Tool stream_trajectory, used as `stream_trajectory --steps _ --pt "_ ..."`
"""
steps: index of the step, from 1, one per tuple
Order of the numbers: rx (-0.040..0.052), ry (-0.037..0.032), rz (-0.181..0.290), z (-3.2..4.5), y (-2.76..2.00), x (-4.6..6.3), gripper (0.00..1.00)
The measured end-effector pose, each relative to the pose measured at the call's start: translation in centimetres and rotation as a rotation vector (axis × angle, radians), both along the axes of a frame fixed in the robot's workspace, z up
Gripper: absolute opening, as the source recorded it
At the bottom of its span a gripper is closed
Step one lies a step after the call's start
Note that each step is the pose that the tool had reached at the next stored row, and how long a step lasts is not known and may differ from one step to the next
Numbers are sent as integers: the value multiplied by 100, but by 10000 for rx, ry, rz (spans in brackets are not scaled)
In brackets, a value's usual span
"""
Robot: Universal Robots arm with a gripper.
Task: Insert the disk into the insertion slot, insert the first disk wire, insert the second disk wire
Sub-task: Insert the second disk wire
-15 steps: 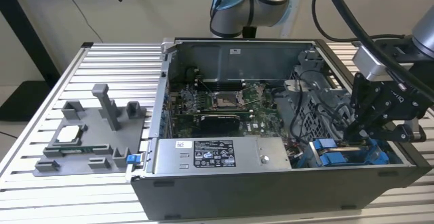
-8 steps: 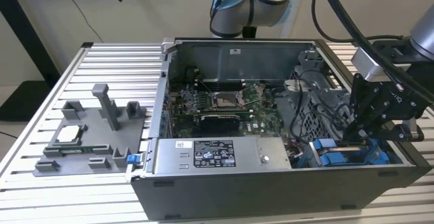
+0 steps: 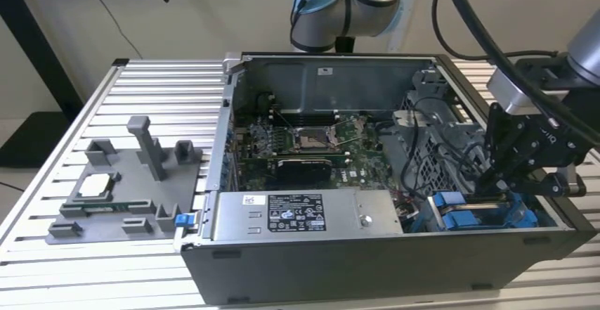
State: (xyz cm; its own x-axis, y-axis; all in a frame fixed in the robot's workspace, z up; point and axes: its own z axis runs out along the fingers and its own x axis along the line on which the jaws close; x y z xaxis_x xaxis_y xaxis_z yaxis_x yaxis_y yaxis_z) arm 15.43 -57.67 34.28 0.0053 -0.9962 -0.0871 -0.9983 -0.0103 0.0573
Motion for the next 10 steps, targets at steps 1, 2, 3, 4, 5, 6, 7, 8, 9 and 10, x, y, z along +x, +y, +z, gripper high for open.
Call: stream_trajectory --steps 1,2,3,4,5,6,7,8,9,10 --pt "2 0 0 -2 1 1 0" --pt "3 0 1 -4 1 4 0" --pt "5 0 0 -6 1 7 0" --pt "8 0 0 -8 2 11 0" --pt "16 -2 2 -11 3 17 0" --pt "22 0 0 -16 2 19 0" --pt "21 1 -2 -19 2 21 0" --pt "19 1 -1 -23 3 22 0" --pt "14 -1 -1 -31 2 23 0" --pt "7 0 -1 -40 2 23 0"
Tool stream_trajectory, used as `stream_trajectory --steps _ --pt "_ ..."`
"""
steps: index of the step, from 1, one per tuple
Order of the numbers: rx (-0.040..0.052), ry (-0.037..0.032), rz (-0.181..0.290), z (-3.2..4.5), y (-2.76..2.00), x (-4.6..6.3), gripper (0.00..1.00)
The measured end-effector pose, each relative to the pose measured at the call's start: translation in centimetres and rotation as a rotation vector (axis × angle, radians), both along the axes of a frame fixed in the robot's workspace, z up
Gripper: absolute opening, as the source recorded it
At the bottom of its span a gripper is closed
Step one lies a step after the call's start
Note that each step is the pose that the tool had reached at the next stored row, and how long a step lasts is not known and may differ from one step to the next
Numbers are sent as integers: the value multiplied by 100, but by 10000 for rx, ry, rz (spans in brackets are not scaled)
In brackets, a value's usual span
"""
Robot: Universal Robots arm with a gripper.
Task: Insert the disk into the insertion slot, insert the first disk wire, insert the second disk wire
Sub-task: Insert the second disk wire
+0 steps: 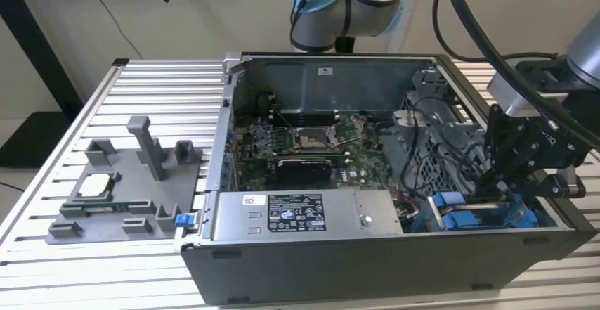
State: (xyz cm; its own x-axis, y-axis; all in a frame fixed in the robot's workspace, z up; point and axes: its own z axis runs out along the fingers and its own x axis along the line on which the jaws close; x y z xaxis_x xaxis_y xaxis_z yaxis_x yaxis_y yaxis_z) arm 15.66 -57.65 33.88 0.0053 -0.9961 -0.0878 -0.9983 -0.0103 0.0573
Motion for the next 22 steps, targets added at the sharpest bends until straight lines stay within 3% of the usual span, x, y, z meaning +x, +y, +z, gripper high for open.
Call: stream_trajectory --steps 3,4,7,9,13,17,22 --pt "-1 0 0 -34 0 0 0" --pt "30 -1 0 -54 2 1 100" --pt "139 0 -16 -52 0 1 100" --pt "325 0 -32 -38 0 0 100" --pt "556 0 -66 25 1 0 100" --pt "566 0 -72 159 -1 0 100" --pt "568 0 -75 386 -6 0 100"
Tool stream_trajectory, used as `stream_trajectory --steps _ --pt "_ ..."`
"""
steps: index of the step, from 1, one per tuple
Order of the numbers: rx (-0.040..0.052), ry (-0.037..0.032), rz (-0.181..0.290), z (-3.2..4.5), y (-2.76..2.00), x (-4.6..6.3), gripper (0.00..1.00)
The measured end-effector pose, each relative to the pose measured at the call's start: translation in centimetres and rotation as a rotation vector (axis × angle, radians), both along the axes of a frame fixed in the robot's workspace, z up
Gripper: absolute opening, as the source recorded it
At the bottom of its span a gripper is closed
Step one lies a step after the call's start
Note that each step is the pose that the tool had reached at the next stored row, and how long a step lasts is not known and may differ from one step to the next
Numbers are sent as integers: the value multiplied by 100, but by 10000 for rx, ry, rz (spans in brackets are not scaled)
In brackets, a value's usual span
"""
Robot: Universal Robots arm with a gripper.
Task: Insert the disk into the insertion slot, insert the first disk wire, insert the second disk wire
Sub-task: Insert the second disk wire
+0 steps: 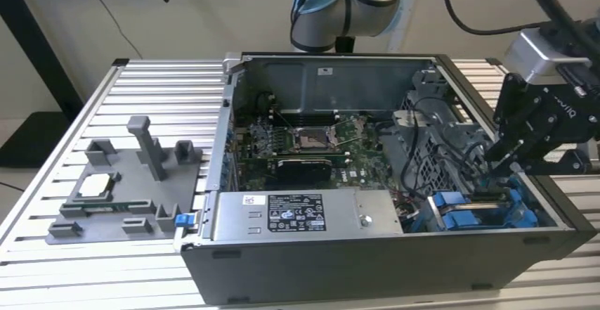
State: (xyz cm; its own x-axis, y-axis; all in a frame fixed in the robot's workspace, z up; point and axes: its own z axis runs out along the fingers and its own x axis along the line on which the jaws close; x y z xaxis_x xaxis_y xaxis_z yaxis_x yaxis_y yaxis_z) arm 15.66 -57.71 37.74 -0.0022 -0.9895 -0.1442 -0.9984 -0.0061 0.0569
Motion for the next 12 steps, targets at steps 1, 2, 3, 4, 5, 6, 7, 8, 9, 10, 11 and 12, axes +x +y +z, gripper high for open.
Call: stream_trajectory --steps 1,2,3,4,5,6,7,8,9,10,11,12 --pt "-1 -1 -1 45 -1 0 100" --pt "0 0 -1 91 -1 0 100" --pt "-1 -1 -1 124 -1 0 100" --pt "-1 -1 0 143 -1 0 100" --pt "1 -1 0 150 -1 0 100" --pt "3 -2 1 150 -1 0 100" --pt "5 -1 1 150 -1 0 100" --pt "4 -1 1 151 -1 0 100" --pt "2 -2 0 155 -1 -1 100" --pt "2 -1 0 157 -1 -1 100" --pt "1 -1 0 157 -1 -1 100" --pt "2 -2 0 157 -1 -1 100"
